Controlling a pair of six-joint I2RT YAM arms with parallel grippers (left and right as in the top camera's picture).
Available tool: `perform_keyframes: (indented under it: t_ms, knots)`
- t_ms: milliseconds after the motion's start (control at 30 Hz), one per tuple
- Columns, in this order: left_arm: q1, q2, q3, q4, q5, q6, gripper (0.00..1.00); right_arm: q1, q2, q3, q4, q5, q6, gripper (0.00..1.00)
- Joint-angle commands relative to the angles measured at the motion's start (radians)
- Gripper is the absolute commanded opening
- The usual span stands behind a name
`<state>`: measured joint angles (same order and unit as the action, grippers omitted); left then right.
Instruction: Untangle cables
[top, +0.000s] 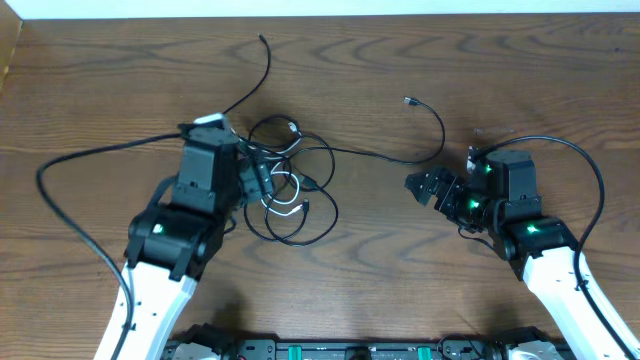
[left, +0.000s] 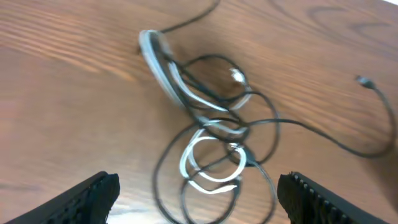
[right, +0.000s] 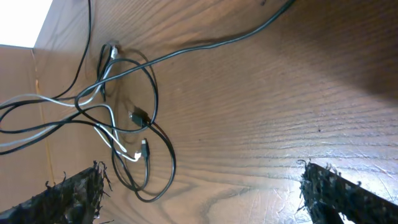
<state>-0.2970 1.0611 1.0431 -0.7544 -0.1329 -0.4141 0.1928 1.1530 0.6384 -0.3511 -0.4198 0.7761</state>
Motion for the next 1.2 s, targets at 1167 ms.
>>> perform_keyframes:
  t_ms: [1167]
  knots:
    - [0.007,-0.005,0.003,-0.080,-0.078,0.063,0.86,-0.001,-0.001,0.006,-0.033,-0.007,-0.075,0.99]
